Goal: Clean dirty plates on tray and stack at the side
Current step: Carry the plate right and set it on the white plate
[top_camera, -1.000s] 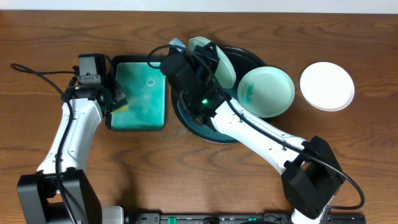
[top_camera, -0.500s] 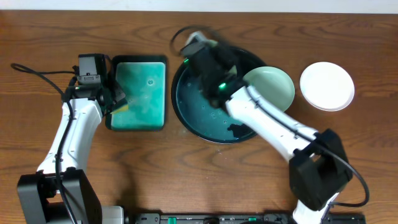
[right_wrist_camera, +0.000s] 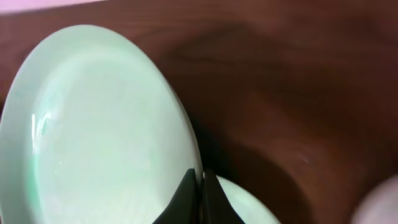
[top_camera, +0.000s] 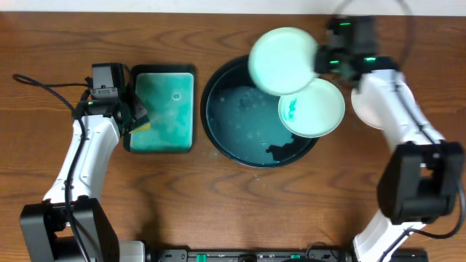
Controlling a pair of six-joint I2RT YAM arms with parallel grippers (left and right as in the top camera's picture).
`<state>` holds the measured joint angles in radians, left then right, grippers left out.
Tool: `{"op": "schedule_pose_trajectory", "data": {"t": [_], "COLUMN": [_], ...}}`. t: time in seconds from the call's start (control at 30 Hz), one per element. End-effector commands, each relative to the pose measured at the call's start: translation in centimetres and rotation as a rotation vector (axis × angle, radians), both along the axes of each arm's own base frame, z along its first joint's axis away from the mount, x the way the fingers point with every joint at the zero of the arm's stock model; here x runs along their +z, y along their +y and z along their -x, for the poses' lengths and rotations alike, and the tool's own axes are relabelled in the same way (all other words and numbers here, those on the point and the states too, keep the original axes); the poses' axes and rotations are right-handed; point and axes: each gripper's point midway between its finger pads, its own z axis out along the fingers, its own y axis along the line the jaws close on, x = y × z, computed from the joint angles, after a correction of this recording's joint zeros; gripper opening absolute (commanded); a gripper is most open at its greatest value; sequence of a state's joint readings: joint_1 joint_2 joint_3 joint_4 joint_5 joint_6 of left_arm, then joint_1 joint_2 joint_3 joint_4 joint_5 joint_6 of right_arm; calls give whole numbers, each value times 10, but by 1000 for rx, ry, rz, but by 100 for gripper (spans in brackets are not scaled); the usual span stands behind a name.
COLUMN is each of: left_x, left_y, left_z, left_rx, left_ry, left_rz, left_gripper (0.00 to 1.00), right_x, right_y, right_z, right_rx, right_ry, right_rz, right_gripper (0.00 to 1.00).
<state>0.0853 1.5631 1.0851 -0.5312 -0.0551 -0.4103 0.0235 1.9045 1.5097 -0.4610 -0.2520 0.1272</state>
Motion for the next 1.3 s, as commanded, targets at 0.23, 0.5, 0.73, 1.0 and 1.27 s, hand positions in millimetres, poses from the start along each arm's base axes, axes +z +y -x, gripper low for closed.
{"op": "schedule_pose_trajectory", "data": {"t": [0.23, 0.5, 0.73, 1.0, 1.27], "left_x": [-2, -2, -1, -1, 0], "left_y": [3, 3, 1, 1, 1], "left_z": [1, 1, -1, -1, -3], "left_rx": [-1, 0, -2, -2, -2], "left_ry": [9, 7, -1, -2, -10], "left_rz": [-8, -8, -7, -8, -8], "left_gripper": [7, 7, 7, 7, 7], "right_x": [-9, -20, -52, -68, -70], "right_y": [-168, -267, -296, -295, -277], "right_z": [38, 79, 104, 104, 97], "right_rx": [-387, -631, -754, -780, -687], "right_ry": [97, 115, 163, 142, 154], "right_rz": [-222, -226, -120, -106, -74], "right_gripper": [1, 1, 1, 15, 37]}}
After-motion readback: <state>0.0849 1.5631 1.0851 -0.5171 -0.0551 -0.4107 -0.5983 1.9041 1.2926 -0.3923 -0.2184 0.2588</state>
